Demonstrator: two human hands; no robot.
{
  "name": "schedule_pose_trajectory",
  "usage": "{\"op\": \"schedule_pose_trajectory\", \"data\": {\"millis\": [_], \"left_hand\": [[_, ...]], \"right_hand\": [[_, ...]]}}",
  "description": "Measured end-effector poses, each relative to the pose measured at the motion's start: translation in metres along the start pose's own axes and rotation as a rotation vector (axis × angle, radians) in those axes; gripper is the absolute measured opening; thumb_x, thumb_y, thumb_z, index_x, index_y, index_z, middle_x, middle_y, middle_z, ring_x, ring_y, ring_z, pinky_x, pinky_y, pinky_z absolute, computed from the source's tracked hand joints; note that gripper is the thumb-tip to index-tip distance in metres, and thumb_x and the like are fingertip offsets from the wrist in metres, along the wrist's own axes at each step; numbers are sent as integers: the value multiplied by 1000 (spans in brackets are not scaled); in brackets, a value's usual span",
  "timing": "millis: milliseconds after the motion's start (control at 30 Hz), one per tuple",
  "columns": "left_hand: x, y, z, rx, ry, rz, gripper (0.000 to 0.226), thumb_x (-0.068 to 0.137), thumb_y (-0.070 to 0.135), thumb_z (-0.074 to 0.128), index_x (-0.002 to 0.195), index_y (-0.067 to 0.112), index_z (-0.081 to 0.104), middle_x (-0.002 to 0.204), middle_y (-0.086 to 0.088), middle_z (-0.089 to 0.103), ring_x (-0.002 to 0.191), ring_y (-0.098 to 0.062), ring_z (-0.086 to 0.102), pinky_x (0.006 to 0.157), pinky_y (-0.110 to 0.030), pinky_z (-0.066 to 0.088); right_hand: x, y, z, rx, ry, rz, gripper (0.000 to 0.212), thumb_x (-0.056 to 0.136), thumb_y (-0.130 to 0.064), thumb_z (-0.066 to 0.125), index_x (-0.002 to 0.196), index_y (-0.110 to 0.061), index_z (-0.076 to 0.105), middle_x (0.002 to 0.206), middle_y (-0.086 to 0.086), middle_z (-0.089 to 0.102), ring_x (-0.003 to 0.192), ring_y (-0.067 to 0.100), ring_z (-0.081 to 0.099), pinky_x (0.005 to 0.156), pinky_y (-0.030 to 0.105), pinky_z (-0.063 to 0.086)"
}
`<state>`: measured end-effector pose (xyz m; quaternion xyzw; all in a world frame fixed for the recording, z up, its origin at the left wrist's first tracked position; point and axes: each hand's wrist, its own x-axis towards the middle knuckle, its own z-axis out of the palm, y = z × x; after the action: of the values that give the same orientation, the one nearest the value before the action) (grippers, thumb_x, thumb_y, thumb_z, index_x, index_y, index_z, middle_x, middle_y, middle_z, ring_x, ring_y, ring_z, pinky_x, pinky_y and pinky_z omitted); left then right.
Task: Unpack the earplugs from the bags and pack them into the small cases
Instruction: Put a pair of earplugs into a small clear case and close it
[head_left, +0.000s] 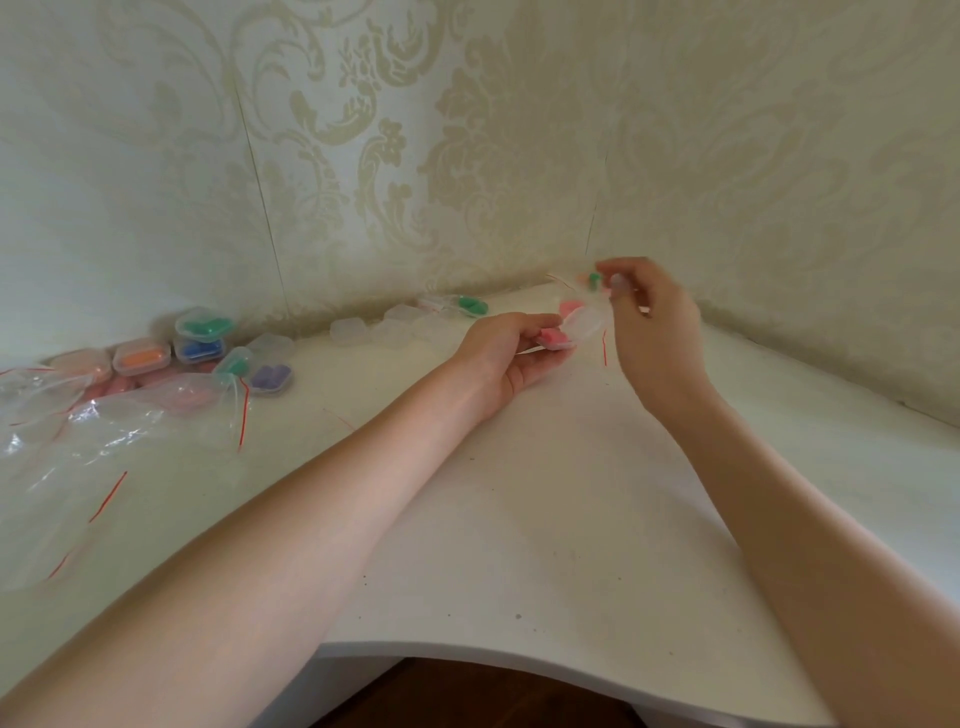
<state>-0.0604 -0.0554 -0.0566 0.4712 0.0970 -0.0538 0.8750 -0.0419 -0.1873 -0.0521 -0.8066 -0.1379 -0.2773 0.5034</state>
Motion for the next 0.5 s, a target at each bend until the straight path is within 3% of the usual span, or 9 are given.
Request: {"op": "schedule_pose_trajectory", "data": {"millis": [133, 267, 333, 400, 500], "left_hand": [[2, 0, -1, 42, 19, 7, 34, 90, -9, 34, 116, -3, 55, 96, -22, 59, 76, -30, 64, 68, -34, 57], [6, 1, -3, -61, 28, -31, 15, 98, 10, 43, 101, -3, 51, 86, -20, 58, 71, -24, 57, 62, -36, 57], [9, 1, -5, -13, 1, -22, 15, 97, 14, 50, 92, 0, 53, 87, -18, 58, 70, -20, 56, 68, -32, 57], [12, -2, -7, 90, -9, 2, 4, 90, -1, 56, 93, 2, 56, 95, -18, 59, 72, -16, 59, 79, -28, 55], [14, -1, -9, 128, 25, 71, 41, 82, -19, 54, 118, 0, 52, 102, -19, 59, 77, -15, 61, 81, -28, 53]], "right_hand": [[2, 8, 2, 20, -39, 172, 27, 99, -20, 40, 119, -15, 58, 101, -3, 65, 96, 15, 61, 74, 24, 42], [-1, 3, 5, 56, -68, 86, 22, 98, -19, 42, 109, -19, 61, 87, -8, 70, 91, 11, 66, 77, 24, 47], [-4, 4, 8, 114, -138, 73, 20, 98, -19, 43, 103, -24, 61, 77, -9, 72, 87, 7, 67, 94, 36, 47], [-7, 6, 10, 128, -201, 44, 21, 96, -18, 42, 100, -29, 60, 74, -8, 73, 84, 2, 68, 106, 50, 38], [-7, 4, 9, 241, -186, 114, 20, 99, -13, 40, 110, -22, 54, 94, 9, 71, 77, 10, 71, 90, 38, 53]]}}
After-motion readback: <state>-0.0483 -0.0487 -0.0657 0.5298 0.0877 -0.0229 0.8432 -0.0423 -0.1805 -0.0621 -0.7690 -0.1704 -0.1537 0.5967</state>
